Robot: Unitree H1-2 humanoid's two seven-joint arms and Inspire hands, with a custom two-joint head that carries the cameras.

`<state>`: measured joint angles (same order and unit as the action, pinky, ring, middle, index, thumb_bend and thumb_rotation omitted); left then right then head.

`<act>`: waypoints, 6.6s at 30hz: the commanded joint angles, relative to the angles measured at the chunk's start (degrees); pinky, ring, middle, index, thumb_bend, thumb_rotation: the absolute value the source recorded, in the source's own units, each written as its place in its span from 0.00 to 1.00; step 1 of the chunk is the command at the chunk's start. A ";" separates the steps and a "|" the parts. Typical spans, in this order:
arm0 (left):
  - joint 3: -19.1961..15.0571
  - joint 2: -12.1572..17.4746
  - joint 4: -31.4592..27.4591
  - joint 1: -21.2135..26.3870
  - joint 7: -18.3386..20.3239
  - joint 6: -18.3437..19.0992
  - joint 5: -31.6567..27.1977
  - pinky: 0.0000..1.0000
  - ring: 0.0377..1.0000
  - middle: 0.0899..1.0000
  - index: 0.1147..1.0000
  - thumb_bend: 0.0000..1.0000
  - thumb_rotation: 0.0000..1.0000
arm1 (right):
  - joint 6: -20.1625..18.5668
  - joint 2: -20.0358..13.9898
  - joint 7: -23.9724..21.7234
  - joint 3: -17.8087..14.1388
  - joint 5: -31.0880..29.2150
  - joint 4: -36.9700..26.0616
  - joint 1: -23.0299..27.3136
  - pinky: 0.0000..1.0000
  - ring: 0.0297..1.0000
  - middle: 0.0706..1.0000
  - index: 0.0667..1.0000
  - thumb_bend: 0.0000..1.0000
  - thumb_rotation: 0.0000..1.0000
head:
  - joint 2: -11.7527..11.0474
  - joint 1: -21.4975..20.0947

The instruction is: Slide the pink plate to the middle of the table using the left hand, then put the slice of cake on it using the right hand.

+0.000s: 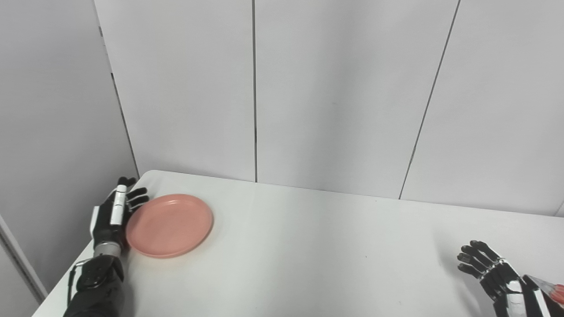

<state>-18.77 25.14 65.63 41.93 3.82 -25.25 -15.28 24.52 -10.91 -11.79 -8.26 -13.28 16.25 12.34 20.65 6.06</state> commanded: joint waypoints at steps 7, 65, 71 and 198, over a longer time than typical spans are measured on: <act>2.43 -1.47 -5.98 -0.22 2.85 2.34 0.07 0.56 0.66 0.64 0.73 0.78 0.88 | -0.23 3.31 1.32 1.00 1.24 4.78 -8.32 0.73 0.75 0.75 0.76 0.90 0.97 | 0.59 -0.90; 10.30 -23.00 -41.54 -12.00 -2.15 31.66 2.08 0.75 0.77 0.78 0.81 0.73 0.90 | -16.50 13.12 11.38 7.90 12.97 -14.76 -10.19 0.77 0.77 0.77 0.79 0.87 1.00 | 9.00 -23.42; 11.07 -23.91 -41.86 -12.43 -1.54 31.99 1.91 0.73 0.75 0.77 0.82 0.74 0.89 | -17.36 13.38 11.85 8.46 13.69 -15.65 -10.11 0.77 0.77 0.77 0.79 0.89 1.00 | 9.38 -24.39; 12.22 -24.13 -39.58 -16.09 3.37 30.25 1.36 0.68 0.72 0.70 0.77 0.77 0.85 | -31.67 -23.47 33.23 16.17 56.17 16.54 9.72 0.14 0.17 0.20 0.24 0.48 0.42 | 8.24 -29.57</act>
<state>-6.80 1.10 24.57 28.07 7.89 1.07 -14.05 -6.64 -33.45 23.22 7.02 42.49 31.29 22.67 28.83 -23.55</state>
